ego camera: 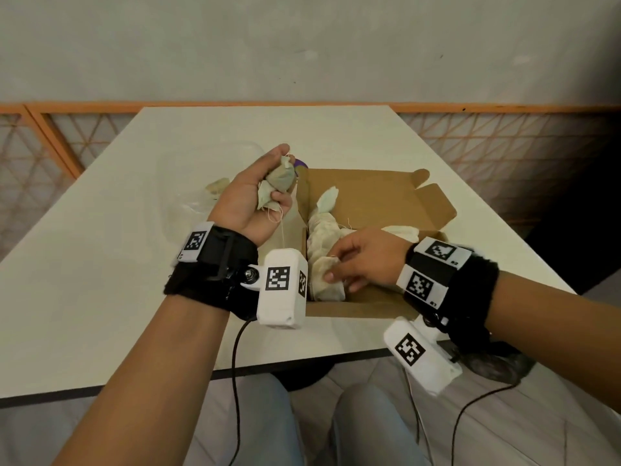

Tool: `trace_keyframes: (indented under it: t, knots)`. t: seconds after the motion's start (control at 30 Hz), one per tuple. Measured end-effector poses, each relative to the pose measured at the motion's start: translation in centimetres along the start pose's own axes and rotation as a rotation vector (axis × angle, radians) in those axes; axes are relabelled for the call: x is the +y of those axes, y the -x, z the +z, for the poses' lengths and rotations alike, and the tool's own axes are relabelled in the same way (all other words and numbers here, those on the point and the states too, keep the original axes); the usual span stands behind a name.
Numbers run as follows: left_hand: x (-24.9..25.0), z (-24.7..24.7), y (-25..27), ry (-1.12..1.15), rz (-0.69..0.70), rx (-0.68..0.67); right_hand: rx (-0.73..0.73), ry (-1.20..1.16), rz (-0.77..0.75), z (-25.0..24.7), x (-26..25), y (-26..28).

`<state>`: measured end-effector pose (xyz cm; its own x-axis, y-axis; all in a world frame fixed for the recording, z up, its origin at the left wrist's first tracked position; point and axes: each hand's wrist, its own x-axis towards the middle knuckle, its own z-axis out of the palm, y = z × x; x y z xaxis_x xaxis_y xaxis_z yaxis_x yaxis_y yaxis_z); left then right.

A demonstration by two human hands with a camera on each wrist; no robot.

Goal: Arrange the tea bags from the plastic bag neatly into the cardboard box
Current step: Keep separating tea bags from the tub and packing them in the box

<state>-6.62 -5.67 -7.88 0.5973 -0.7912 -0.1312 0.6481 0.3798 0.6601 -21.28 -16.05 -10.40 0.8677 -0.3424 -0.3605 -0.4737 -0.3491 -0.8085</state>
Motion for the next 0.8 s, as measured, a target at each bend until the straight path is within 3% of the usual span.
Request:
trace_keyframes:
  t: [0.1, 0.33, 0.53, 0.63, 0.8]
  knots:
    - [-0.1, 0.0, 0.0, 0.004, -0.002, -0.012, 0.024, 0.121, -0.003, -0.2, -0.6, 0.1]
    - [0.0, -0.2, -0.2, 0.012, -0.004, -0.039, -0.119, -0.029, 0.083, -0.6, -1.6, 0.7]
    - [-0.1, -0.2, -0.3, 0.007, 0.002, -0.048, 0.055, -0.023, 0.095, 0.2, -1.4, 0.5]
    - [-0.1, -0.3, -0.3, 0.014, 0.001, -0.052, 0.168, 0.133, -0.041, -0.2, -1.4, 1.5]
    - [-0.1, -0.5, -0.6, 0.03, -0.008, -0.062, 0.001, 0.429, -0.081, 0.7, -1.0, 2.1]
